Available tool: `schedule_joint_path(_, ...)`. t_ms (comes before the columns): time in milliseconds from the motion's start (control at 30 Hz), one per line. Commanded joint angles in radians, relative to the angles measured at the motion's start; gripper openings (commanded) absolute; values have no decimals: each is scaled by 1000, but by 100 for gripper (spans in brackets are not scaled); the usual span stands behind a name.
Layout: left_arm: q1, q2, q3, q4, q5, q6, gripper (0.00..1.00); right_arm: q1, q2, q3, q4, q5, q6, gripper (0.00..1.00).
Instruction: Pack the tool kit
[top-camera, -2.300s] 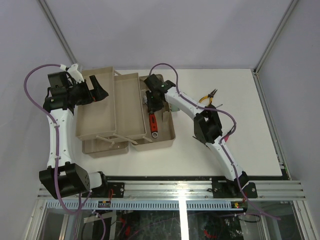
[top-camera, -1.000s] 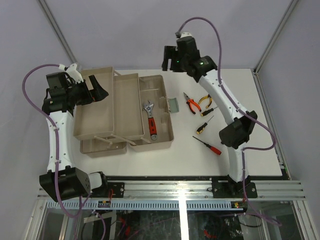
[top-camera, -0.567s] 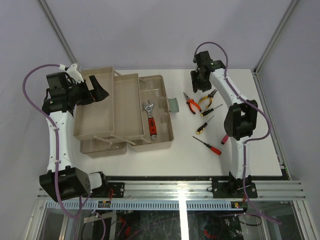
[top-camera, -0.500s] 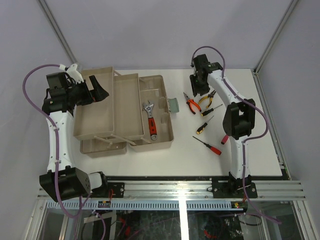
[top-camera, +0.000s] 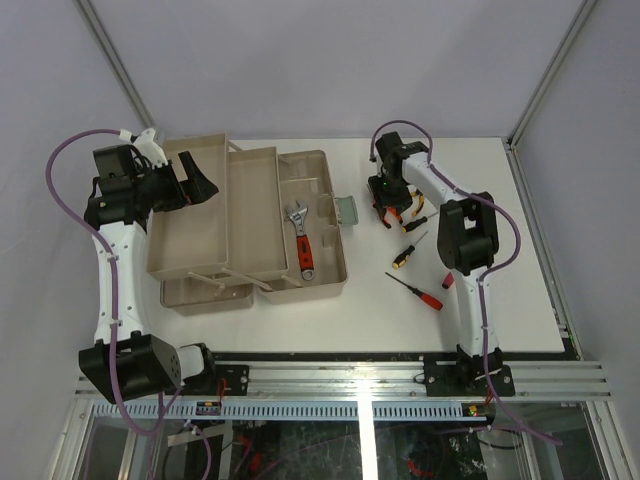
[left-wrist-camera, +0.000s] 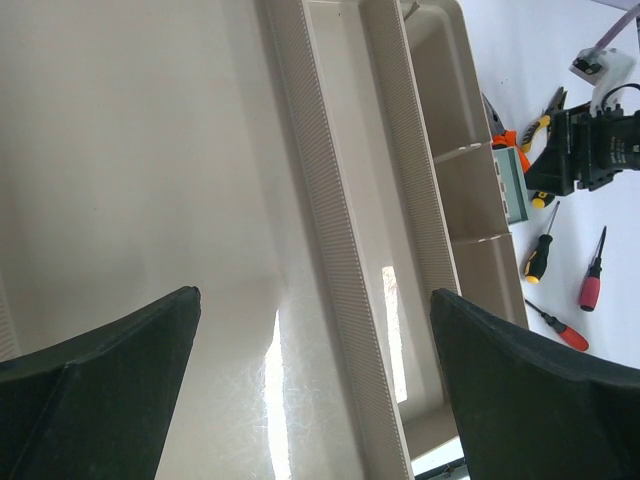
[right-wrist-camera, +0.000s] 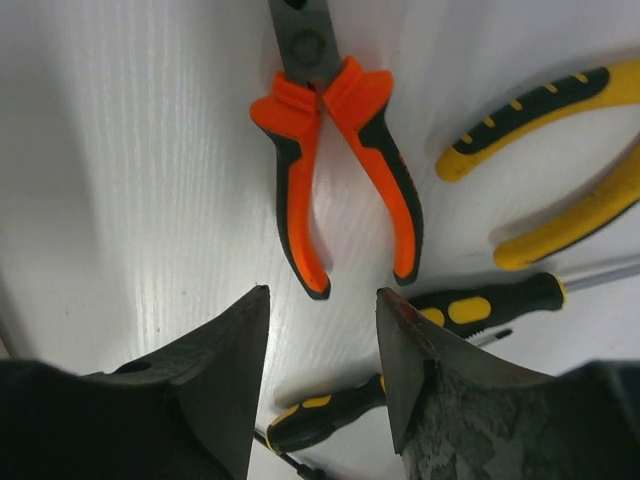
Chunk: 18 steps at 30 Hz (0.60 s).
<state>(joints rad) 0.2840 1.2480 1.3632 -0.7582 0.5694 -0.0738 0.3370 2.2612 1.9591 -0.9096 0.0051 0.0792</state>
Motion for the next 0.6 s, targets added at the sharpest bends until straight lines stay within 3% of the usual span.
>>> schedule_joint_path(0,3,5,37,9,18,-7,97,33,46,73,2,-22,-12,54)
schedule_joint_path(200,4,0,37,5,11,-3,100,50,130,105,-25,-5,-17,56)
schedule_joint_path(333,3,-2,36,5,6,1,100,49,150,85,-25,11,-19,49)
schedule_joint_path(433,4,-2,37,5,4,3,100,49,152,76,-29,19,-21,37)
schedule_joint_path(567,4,3,41,4,2,5,100,49,113,110,-47,-3,-14,10)
